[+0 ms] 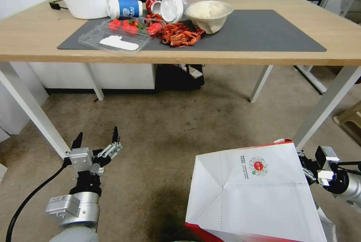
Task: Pick up the food delivery bag from the floor and place it on the table.
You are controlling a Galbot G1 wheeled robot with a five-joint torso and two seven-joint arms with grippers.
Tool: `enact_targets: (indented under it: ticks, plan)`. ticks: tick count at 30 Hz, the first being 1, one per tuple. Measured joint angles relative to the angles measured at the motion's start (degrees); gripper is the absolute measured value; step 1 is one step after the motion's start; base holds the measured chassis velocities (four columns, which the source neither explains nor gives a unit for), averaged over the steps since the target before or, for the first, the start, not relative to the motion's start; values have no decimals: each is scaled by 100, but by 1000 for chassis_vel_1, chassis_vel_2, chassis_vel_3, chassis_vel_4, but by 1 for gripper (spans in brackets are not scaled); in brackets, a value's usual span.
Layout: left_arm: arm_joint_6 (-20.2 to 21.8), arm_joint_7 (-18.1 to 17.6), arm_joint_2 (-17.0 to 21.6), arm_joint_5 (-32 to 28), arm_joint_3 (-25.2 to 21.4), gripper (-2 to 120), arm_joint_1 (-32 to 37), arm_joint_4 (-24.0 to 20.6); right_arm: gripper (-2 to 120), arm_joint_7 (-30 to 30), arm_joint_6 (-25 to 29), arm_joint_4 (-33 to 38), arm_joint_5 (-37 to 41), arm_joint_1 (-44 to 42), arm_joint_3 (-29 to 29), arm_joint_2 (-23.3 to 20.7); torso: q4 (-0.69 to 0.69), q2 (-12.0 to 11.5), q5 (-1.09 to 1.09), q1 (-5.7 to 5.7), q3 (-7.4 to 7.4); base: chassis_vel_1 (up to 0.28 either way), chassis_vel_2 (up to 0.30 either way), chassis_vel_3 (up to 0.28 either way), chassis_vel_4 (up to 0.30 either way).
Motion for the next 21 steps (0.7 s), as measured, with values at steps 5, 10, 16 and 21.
enact_targets:
  ticks: [5,10,16,21]
  plan:
    - [2,-1,-15,26,12,100,3,-4,0,9,0,-19,9,-20,17,7,0,166,0,26,141,0,0,0,0]
    - [2,-1,-22,61,1,100,13,-26,0,6,1,-20,11,-10,18,15,0,309,0,56,254,0,0,0,0]
    - [2,-1,-33,103,1,100,29,-42,0,-2,16,-6,7,-23,43,19,0,471,0,100,374,0,0,0,0]
    - [2,-4,-39,123,-1,100,35,-46,0,-12,22,4,12,-33,63,-1,0,569,0,120,451,0,0,0,0]
